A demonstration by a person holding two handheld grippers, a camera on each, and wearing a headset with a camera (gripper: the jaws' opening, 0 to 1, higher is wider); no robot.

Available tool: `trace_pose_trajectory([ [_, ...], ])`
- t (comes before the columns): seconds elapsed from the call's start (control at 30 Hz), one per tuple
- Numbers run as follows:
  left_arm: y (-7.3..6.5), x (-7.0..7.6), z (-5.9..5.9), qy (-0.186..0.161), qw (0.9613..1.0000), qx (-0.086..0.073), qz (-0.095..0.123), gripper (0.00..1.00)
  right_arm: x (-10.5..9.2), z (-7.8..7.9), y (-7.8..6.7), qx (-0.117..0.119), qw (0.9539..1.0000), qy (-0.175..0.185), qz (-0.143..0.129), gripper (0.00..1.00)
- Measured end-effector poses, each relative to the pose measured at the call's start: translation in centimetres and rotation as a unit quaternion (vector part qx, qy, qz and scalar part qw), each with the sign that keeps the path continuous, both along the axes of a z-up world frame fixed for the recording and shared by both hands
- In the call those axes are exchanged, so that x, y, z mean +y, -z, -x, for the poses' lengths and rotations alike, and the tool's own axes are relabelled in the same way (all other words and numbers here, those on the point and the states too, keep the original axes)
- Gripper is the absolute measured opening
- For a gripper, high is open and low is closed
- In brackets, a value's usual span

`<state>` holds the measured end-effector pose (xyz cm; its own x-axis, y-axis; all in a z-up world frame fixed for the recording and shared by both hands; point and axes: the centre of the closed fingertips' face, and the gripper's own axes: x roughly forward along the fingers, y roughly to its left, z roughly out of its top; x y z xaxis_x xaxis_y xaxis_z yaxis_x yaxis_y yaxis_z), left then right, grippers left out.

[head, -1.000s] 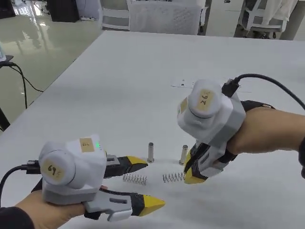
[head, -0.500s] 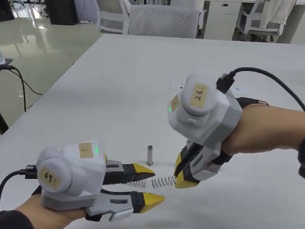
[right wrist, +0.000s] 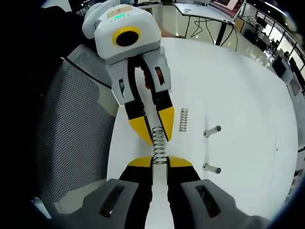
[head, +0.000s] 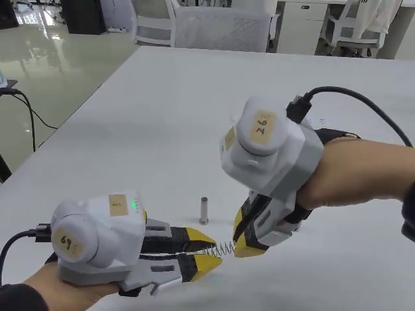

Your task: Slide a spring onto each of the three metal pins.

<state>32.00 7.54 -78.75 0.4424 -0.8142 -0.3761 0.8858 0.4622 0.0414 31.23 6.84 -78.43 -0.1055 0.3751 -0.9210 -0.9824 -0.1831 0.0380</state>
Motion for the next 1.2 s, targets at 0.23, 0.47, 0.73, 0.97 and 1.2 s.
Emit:
trace_pose_trajectory([
  [0.23, 0.1, 0.0, 0.0, 0.001, 1.0000, 0.002, -0.002, 0.03, 0.7, 0.3, -1.3, -0.012, 0.9998, -0.004, -0.014, 0.08],
  [0.47, 0.0, 0.0, 0.1, 0.002, 1.0000, -0.001, -0.001, 0.03, 1.8, 0.5, -2.5, -0.025, 0.9991, -0.015, -0.032, 0.08],
  [0.73, -0.3, -0.1, 0.2, 0.003, 1.0000, -0.007, 0.003, 0.03, 2.8, 0.8, -3.2, -0.021, 0.9981, -0.017, -0.056, 0.08],
  [0.97, -0.4, -0.1, 0.1, 0.002, 0.9999, -0.009, 0.005, 0.03, 2.7, 0.7, -3.3, -0.018, 0.9980, -0.017, -0.059, 0.08],
  [1.2, -0.4, 0.0, 0.1, 0.003, 0.9999, -0.010, 0.005, 0.03, 2.8, 0.9, -2.9, -0.007, 0.9980, -0.015, -0.062, 0.13],
])
